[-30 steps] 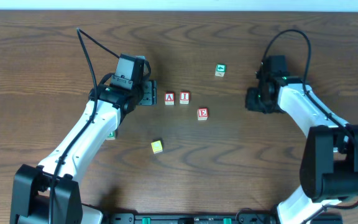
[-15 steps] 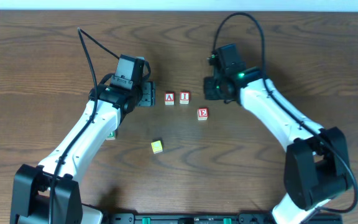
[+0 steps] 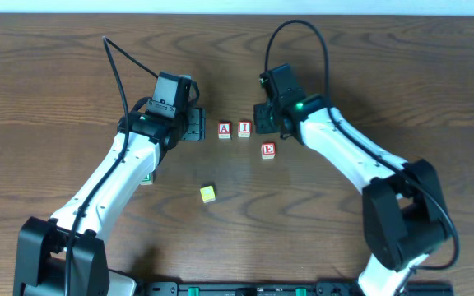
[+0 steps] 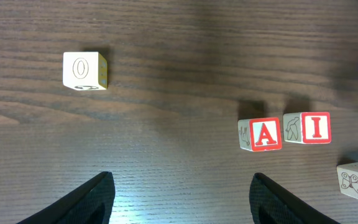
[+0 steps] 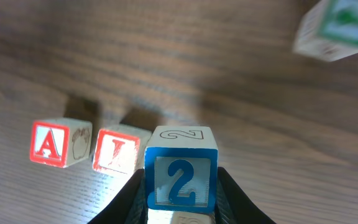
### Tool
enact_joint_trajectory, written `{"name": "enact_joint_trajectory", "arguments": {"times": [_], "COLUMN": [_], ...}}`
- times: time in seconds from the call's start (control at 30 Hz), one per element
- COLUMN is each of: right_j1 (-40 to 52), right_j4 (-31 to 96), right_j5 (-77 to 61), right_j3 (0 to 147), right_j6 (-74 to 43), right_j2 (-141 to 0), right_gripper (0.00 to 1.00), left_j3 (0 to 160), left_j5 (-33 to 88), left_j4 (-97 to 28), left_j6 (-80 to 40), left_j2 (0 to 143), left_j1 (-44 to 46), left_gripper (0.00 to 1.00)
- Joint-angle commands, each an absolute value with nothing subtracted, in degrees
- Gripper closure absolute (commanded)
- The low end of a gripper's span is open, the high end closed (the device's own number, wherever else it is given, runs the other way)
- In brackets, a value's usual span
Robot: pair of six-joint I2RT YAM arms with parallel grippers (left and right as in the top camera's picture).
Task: Spell out Ai2
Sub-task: 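Carry the '2' block with right gripper to right of 'I' block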
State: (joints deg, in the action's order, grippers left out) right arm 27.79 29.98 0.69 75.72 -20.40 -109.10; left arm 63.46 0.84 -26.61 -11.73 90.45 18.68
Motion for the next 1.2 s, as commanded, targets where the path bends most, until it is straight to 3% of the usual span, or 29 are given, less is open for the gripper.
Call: {"name": "enact_joint_trajectory", "arguments": {"times": [0.0, 0.77, 1.17], "right_j1": [29.08, 29.34, 29.34], "right_j4": [29.80, 31.51, 31.27], "right_j5": [1.08, 5.41, 4.97], "right_j3": [76.07, 76.07, 76.07], "right_j6": [-21.23, -26.17, -26.35], "right_j2": [-110.39, -113.89, -114.58], "right_gripper": [0.99, 0.99, 0.93], "left_j3": [65.10, 65.10, 65.10], "left_j5": [-0.40, -0.38, -0.40], "left_j4": [-26.76, -26.85, -26.83], "left_j6": [-10.70, -10.70, -10.70], "left_j2": [91.02, 91.02, 91.02], "left_j1": [18.35, 18.35, 18.35], "left_gripper": [0.29, 0.29, 0.29]}}
